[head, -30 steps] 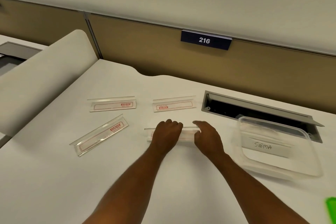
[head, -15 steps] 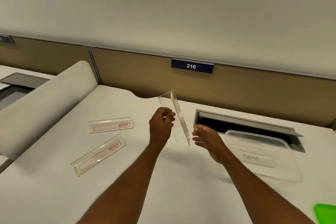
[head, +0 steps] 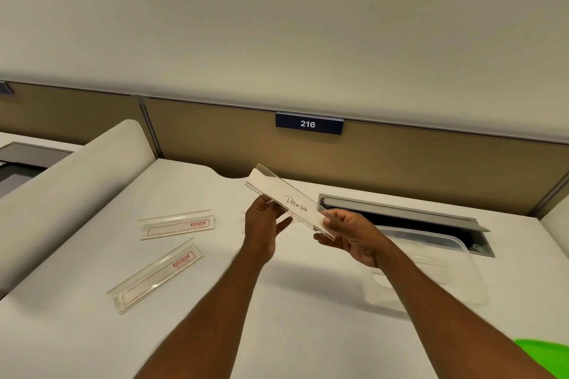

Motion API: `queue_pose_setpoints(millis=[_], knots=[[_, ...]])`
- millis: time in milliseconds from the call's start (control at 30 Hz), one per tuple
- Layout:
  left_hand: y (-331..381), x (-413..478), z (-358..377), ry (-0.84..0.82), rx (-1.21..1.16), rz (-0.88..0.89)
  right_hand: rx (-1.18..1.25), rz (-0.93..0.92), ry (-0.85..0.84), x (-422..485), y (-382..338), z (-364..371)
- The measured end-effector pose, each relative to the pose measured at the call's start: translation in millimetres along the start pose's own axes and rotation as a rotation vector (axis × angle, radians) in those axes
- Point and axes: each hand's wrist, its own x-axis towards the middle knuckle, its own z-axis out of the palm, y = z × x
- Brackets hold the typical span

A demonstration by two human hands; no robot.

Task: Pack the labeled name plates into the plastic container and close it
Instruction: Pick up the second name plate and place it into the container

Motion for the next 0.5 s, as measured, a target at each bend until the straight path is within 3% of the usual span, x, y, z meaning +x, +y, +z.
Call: queue_pose_setpoints(millis=[100, 267, 500], knots=[[5, 5, -6, 0.045, 0.115, -0.019, -0.023, -0.042, 0.048, -2, -6, -12], [21, 17, -16, 0.212, 0.064, -0.035, -0.173, -0.129, 0.147, -10, -16, -35], [23, 18, 7, 0.071, 0.282, 0.048, -0.419, -0.214, 0.211, -33, -34, -63]])
